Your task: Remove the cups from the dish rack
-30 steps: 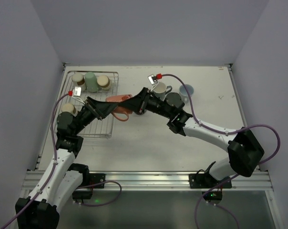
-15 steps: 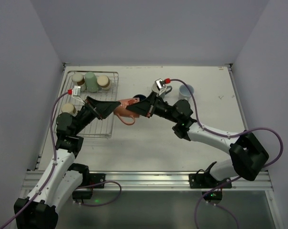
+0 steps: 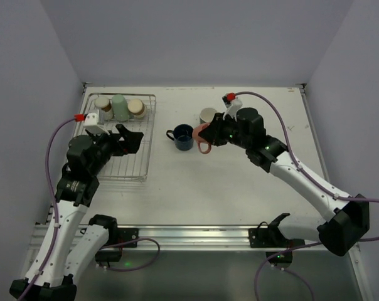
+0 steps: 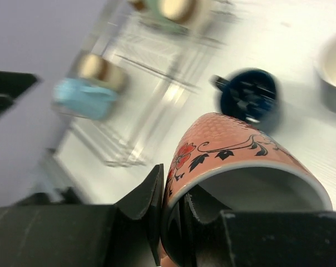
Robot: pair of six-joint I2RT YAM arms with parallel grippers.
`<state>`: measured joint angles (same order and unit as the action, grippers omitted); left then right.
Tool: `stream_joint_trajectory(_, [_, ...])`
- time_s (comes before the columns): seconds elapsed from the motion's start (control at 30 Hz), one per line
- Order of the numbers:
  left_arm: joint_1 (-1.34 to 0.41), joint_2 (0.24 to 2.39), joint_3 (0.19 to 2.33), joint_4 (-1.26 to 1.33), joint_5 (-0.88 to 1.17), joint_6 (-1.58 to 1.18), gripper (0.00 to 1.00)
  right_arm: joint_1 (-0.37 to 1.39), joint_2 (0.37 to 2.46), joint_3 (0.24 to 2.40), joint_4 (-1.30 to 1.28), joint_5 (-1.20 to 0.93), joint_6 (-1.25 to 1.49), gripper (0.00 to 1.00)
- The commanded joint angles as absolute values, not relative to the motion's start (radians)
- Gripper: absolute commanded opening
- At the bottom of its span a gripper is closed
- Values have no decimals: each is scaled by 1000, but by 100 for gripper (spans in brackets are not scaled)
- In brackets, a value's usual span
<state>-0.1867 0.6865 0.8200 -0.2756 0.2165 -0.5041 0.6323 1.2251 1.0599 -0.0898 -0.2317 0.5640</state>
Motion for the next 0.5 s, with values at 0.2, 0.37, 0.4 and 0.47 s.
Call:
stream_joint_trajectory(0.2, [-190,615,747,-489,-116,-362,100,617,1497,1238,-451,106,272,0])
stream_joint_trajectory(0.37, [-190,629,729,-485,-144,-374,100,626,1623,1318,-439,147,252,0])
stream_joint_trajectory(0.4, [-190,633,720,-480,-140,-380,100,636,1640,1324,-430,167,250,0])
stream_joint_trajectory(0.47, [-190,640,706,-471,-140,-387,100,646,1699,1353,-426,179,245,0])
